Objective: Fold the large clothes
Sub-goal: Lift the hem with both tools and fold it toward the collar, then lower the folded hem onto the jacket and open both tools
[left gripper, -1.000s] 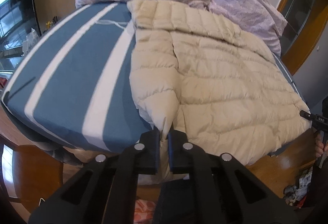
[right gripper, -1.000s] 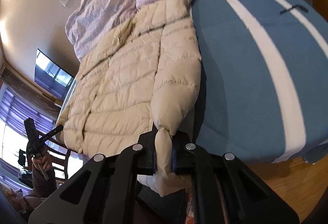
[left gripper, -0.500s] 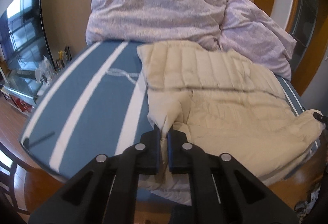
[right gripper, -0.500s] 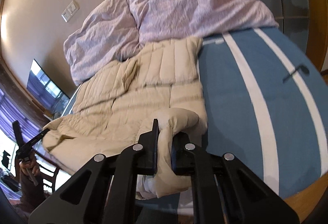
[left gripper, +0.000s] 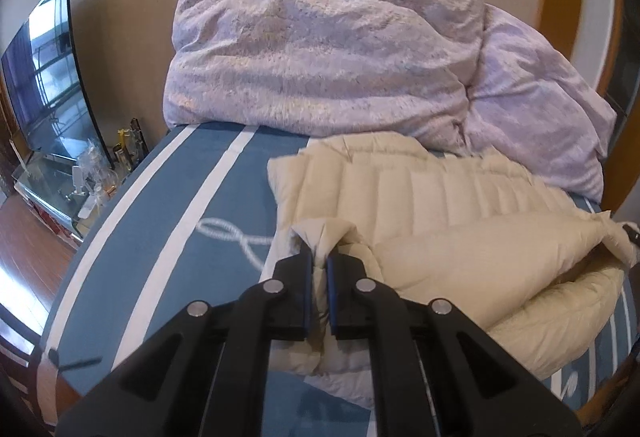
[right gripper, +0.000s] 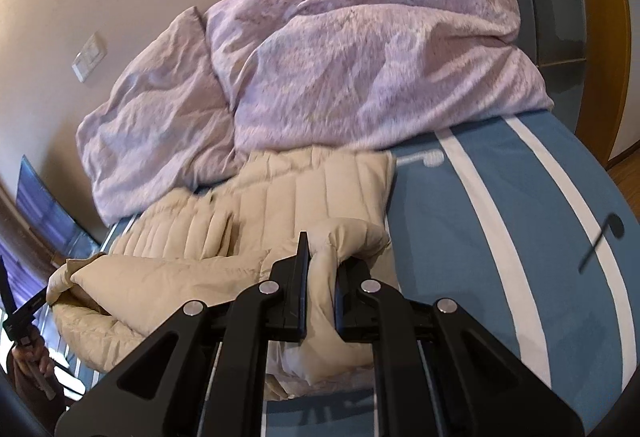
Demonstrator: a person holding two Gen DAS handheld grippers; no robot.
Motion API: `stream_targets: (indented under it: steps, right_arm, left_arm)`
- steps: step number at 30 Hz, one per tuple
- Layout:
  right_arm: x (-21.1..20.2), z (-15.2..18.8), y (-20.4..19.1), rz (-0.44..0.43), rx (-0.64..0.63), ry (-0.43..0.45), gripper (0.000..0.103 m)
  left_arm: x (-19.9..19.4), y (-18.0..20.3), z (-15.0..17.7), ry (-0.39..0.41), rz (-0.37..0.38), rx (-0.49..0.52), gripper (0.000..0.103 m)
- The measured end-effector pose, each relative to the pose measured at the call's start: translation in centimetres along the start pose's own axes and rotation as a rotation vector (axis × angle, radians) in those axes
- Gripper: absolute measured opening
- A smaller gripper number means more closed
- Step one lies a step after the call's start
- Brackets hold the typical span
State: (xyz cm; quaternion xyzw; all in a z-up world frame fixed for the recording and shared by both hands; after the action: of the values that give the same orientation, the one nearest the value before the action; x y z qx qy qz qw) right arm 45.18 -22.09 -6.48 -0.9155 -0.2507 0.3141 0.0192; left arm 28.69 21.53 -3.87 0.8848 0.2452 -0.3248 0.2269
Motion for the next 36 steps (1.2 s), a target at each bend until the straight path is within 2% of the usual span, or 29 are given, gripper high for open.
stream_targets:
  steps: [6, 15, 18, 19, 20, 21, 22, 23, 24, 27, 32, 36]
  right_arm:
    - [5.6, -2.7, 1.1, 0.055, 0.001, -0.015, 0.010]
    - [13.2, -4.6, 2.8, 0.091, 0.062, -0.040, 0.011]
    - [14.5, -5.3, 2.9, 0.082, 0.078, -0.022, 0.019]
    - [14.7, -5.5, 2.9, 0.072, 0.087, -0.013, 0.028]
    - [14.9, -5.7, 3.0, 0.058, 0.100, 0.000, 0.039]
    - [14.9, -5.9, 3.1, 0.045, 0.115, 0.013, 0.043]
    - [14.8, -6.2, 3.3, 0.026, 0.138, 0.029, 0.053]
    - [14.6, -6.5, 3.3, 0.006, 0.153, 0.040, 0.064]
    - [14.4, -6.7, 3.3, -0.008, 0.166, 0.052, 0.067]
    - [12.3, -7.8, 3.0, -0.014, 0.160, 0.105, 0.068]
    - [7.1, -9.4, 2.1, 0.036, 0.086, 0.196, 0.069]
    - [4.6, -8.9, 1.2, 0.055, 0.019, 0.191, 0.069]
  left_arm:
    - [5.7, 1.2, -3.1, -0.034, -0.033, -0.029, 0.007]
    - [15.1, 1.9, -6.4, -0.083, -0.060, -0.094, 0.011]
    - [16.8, 2.1, -6.9, -0.075, -0.058, -0.113, 0.014]
    - [17.2, 2.2, -7.1, -0.069, -0.060, -0.118, 0.016]
    - [17.7, 2.3, -7.3, -0.066, -0.057, -0.126, 0.022]
    - [18.1, 2.3, -7.5, -0.062, -0.056, -0.135, 0.035]
    - [18.4, 2.1, -7.9, -0.048, -0.063, -0.152, 0.045]
    - [18.5, 1.9, -8.2, -0.038, -0.061, -0.167, 0.063]
    - [18.5, 1.8, -8.5, -0.033, -0.055, -0.179, 0.067]
    - [17.6, 1.3, -9.1, -0.020, -0.044, -0.191, 0.070]
    - [13.5, 0.3, -9.8, 0.025, -0.030, -0.173, 0.077]
    - [10.1, -0.6, -9.5, 0.054, -0.015, -0.155, 0.081]
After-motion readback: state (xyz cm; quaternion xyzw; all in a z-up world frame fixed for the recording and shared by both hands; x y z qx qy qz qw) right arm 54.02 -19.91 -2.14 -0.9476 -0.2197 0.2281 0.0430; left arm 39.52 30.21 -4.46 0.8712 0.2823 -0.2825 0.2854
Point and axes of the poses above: each gripper's, at about its wrist camera, not at the fingertips, and x roughly the way its jaws point, y to its right, z to its underside, the point moved 8 cm from there along x, roughly the way its jaws point, and after that the axes turned 15 degrees about -x, right-handed, at the moved point
